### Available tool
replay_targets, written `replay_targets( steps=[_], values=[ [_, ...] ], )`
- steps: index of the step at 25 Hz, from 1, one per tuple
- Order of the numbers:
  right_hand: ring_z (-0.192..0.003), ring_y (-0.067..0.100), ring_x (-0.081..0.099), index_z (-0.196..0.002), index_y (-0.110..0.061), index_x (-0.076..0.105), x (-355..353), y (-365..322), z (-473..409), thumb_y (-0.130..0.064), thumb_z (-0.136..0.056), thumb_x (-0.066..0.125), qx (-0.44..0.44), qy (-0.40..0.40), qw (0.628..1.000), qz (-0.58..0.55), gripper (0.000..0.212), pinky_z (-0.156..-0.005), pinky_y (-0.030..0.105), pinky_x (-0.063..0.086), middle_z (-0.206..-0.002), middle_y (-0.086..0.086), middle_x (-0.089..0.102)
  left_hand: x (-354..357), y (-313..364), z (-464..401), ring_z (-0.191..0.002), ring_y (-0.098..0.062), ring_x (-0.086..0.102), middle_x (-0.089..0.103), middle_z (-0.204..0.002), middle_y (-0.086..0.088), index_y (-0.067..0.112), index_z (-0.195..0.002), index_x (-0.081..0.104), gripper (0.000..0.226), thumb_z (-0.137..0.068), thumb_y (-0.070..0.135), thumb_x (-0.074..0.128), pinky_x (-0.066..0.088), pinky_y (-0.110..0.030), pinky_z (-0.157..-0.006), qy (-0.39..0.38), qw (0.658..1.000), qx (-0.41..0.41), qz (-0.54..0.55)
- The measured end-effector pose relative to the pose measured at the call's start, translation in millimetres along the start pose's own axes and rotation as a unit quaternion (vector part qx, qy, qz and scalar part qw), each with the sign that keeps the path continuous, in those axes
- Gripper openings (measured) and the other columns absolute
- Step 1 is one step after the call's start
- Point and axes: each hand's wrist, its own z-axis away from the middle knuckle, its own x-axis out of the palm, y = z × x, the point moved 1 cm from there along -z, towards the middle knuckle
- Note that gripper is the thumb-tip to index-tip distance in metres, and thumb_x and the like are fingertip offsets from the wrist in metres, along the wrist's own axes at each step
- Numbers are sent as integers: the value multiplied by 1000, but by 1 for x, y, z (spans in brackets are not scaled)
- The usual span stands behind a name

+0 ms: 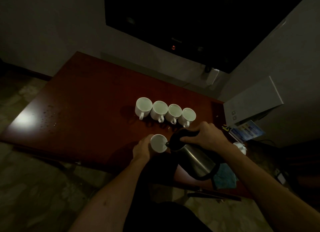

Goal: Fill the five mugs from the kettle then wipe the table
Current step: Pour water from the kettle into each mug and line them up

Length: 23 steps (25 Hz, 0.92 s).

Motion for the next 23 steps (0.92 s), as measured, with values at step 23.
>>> replay_targets(
  steps=[23],
  values=[
    [-74,6,71,-112,-30,75,3,6,-9,-87,-62,57,-8,-21,1000,10,79,-71,36,64,-89,-10,75,-1,0,0,-121,-20,57,63,-127,4,28,-129,55,70,-68,38,86,46,-42,-100,-3,1000,0,7]
  ],
)
